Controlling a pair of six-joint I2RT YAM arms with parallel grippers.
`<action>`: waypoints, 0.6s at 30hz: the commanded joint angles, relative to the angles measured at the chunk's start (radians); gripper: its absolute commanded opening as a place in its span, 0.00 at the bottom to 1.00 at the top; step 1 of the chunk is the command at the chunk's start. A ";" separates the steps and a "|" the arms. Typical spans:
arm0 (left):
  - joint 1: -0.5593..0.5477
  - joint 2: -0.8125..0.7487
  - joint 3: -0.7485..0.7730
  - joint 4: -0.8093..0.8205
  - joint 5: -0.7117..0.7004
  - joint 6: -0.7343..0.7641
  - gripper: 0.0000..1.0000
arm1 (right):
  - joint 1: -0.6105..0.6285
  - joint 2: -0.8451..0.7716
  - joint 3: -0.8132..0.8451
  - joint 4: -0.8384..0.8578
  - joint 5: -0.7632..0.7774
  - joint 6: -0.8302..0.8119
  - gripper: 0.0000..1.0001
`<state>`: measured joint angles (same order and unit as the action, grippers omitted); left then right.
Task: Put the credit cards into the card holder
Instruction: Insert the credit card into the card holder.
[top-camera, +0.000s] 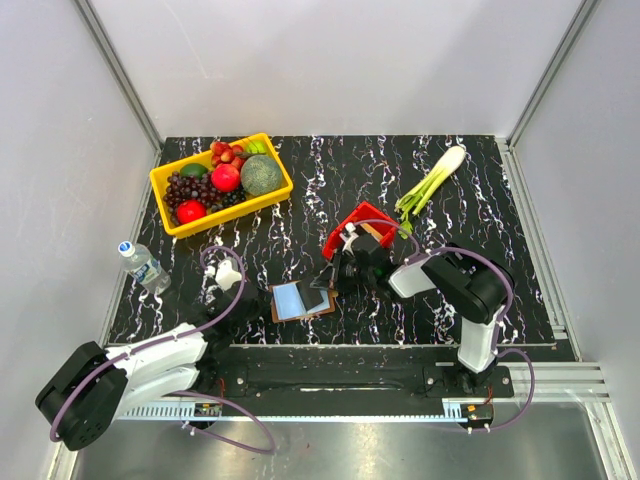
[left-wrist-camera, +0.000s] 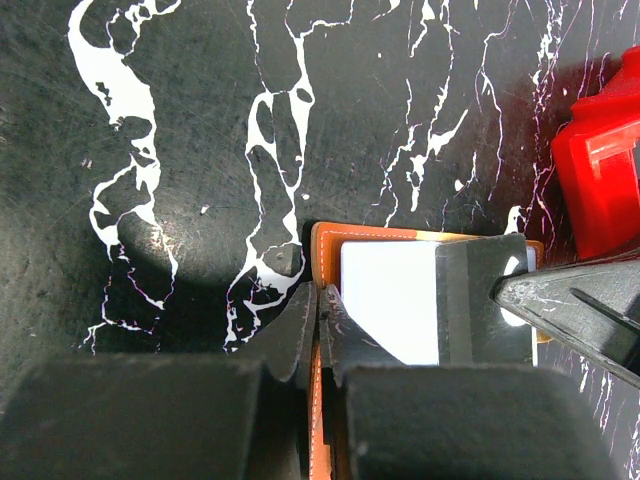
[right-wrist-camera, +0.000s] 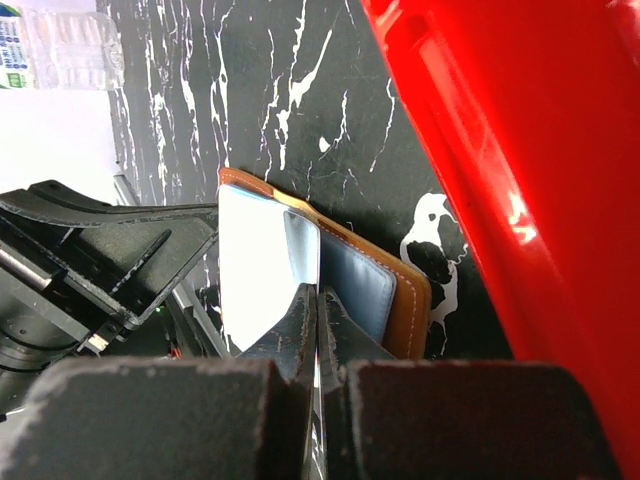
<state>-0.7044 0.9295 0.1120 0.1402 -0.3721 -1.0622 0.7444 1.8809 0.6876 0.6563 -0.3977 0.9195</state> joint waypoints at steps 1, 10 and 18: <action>0.000 0.011 0.015 -0.062 0.007 0.030 0.00 | 0.030 -0.017 0.033 -0.178 0.074 -0.079 0.00; 0.000 0.008 0.012 -0.059 0.013 0.027 0.00 | 0.078 -0.066 0.058 -0.271 0.181 -0.107 0.00; 0.002 -0.003 0.011 -0.071 0.009 0.022 0.00 | 0.079 -0.097 0.053 -0.313 0.241 -0.102 0.00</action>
<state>-0.7040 0.9291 0.1123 0.1390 -0.3748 -1.0615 0.8116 1.8160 0.7517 0.4561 -0.2516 0.8524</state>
